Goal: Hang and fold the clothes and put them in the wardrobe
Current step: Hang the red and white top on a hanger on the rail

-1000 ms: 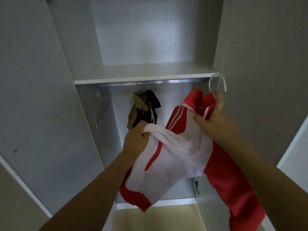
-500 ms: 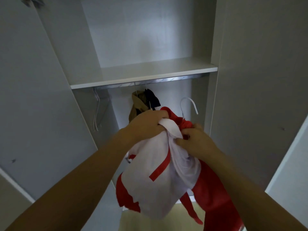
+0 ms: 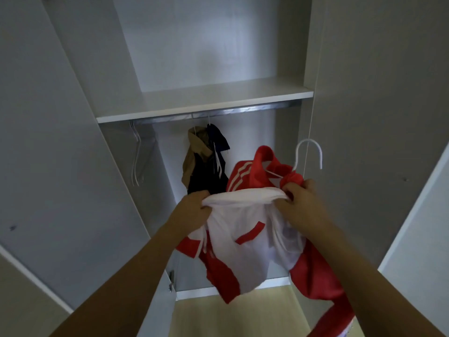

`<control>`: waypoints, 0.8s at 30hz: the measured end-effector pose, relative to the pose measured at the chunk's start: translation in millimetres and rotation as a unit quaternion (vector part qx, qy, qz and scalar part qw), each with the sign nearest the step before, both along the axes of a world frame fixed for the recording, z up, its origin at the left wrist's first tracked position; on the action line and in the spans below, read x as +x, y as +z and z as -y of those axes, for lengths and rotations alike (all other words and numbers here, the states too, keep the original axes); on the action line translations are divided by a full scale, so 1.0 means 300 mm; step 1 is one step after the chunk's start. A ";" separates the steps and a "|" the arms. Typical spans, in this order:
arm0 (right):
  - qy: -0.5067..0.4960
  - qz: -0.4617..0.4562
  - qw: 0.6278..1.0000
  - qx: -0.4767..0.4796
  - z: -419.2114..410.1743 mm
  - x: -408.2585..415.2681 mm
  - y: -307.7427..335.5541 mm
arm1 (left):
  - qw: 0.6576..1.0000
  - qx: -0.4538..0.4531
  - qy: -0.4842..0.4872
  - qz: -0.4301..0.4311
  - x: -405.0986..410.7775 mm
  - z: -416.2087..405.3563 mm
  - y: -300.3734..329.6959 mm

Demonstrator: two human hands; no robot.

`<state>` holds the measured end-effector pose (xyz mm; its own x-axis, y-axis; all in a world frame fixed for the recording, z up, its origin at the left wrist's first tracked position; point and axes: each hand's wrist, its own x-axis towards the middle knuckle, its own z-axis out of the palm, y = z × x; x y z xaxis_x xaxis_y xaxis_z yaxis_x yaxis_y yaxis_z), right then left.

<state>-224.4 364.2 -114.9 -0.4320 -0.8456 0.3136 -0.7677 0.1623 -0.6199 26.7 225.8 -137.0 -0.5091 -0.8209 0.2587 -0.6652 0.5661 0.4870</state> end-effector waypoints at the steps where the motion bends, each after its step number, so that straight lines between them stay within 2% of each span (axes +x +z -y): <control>1: 0.008 -0.016 0.999 0.031 -0.014 -0.008 -0.009 | 1.000 -0.020 -0.019 -0.003 -0.008 -0.004 0.039; 3: 0.068 -0.013 0.993 0.092 -0.044 -0.015 -0.012 | 0.993 -0.038 -0.103 0.037 -0.041 -0.024 0.132; 6: 0.181 0.032 0.972 0.149 -0.064 0.028 -0.026 | 0.961 -0.065 -0.231 0.140 -0.133 -0.066 0.243; 8: 0.184 0.051 0.971 0.142 -0.060 0.069 -0.042 | 0.946 -0.086 -0.266 0.163 -0.195 -0.094 0.281; 11: 0.130 0.067 0.987 0.073 -0.043 0.094 -0.085 | 0.949 -0.102 -0.256 0.151 -0.236 -0.128 0.296; 15: 0.074 0.161 0.984 0.001 -0.046 0.080 -0.108 | 0.957 -0.156 -0.163 0.184 -0.172 -0.111 0.240; 18: 0.047 0.192 0.980 -0.035 -0.061 0.072 -0.113 | 0.980 -0.070 -0.122 0.142 -0.112 -0.108 0.161; 21: 0.053 0.157 0.986 0.006 -0.086 0.076 -0.110 | 0.986 -0.002 -0.128 0.111 -0.098 -0.133 0.117; 24: 0.117 0.146 0.978 0.091 -0.109 0.082 -0.112 | 0.972 0.012 -0.178 0.152 -0.122 -0.146 0.134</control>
<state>-199.8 396.8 -148.4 -0.2688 -0.9623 0.0409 -0.5915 0.1314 -0.7955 -9.8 269.7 -96.9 -0.8114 -0.5834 0.0355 -0.5450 0.7773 0.3144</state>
